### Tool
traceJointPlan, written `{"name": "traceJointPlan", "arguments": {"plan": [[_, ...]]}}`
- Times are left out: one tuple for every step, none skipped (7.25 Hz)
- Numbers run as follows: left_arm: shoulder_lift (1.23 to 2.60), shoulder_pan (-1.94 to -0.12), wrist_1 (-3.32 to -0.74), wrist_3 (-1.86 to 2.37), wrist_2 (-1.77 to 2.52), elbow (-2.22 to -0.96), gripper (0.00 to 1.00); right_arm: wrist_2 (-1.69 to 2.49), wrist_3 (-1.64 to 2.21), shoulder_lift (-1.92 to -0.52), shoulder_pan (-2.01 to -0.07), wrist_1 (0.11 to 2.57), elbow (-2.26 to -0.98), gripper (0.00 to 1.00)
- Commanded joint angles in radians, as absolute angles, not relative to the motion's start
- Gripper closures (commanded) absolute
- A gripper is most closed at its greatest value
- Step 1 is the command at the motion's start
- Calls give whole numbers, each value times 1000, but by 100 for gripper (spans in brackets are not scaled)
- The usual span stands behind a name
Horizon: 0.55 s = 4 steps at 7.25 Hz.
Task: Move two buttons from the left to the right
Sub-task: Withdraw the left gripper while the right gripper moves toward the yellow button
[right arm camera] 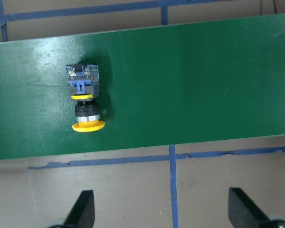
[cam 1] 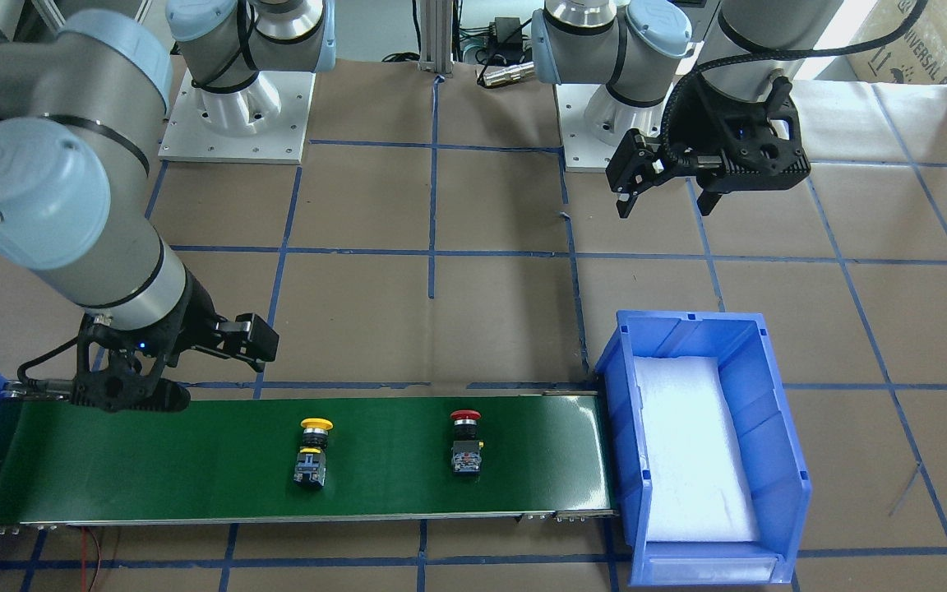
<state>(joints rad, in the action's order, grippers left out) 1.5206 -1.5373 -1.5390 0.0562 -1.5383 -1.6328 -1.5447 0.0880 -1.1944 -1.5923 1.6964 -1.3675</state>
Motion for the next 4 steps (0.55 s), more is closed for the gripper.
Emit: {"name": "traceJointPlan", "arguments": {"plan": [[1519,-1537,-1539,54,-1543,-1634,0,-1552,91,-1108,-1594,1738,-1292,0],[1537,-1537,-1539,51,-1542,-1619,0,-1545,91,-1079,-1594,1738,-1275,0],[1534,-1534,-1539,49,-1542,-1620,0,-1543,92,-1069,-1600,1740,-1272,0],[1532,-1535,-1539,51,-1548,-1626,0,-1543,89,-1049,-1598,1738,-1272,0]]}}
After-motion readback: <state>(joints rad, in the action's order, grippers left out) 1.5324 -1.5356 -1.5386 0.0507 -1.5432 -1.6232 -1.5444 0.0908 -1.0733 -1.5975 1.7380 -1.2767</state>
